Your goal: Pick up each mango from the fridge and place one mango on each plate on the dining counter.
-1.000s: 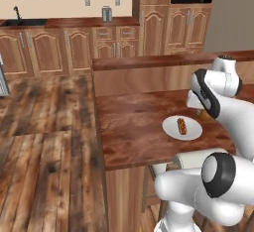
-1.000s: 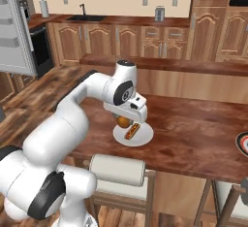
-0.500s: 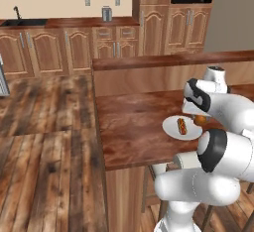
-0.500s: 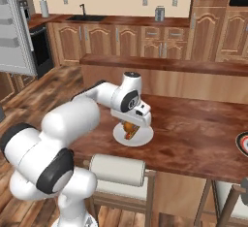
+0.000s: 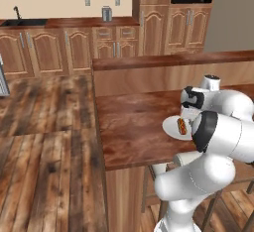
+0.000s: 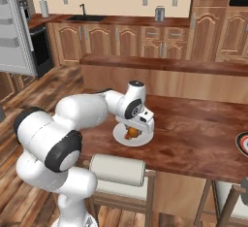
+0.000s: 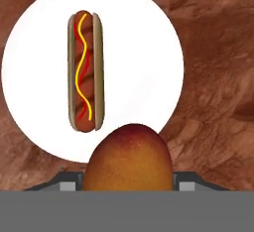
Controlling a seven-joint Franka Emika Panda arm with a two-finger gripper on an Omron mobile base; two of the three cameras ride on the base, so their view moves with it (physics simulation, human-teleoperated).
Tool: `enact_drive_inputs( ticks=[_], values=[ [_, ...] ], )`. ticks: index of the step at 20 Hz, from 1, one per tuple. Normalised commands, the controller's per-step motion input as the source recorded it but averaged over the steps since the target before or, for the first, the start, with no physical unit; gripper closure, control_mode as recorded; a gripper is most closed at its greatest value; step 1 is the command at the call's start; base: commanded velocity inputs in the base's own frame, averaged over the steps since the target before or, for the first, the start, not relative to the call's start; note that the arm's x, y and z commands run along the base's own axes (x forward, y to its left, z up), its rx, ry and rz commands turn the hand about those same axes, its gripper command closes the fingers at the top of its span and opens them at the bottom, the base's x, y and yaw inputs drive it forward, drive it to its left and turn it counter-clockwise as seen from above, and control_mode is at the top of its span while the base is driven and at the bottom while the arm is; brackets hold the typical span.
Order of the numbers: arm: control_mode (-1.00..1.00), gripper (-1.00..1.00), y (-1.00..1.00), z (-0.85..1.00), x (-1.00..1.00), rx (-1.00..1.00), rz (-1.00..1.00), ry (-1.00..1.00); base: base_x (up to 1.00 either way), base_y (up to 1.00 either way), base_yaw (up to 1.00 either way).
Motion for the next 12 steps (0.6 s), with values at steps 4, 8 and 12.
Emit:
enact_drive_inputs(
  ticks=[4,8,12],
  values=[
    [-1.0,1.0,-0.1,-0.35,0.28,0.0,0.0,0.0,0.0,0.0,0.0],
    [-1.0,1.0,-0.11,-0.34,0.32,0.0,0.0,0.0,0.0,0.0,0.0],
    [-1.0,-1.0,-0.04,-0.33,0.25,0.0,0.0,0.0,0.0,0.0,0.0]
  ],
)
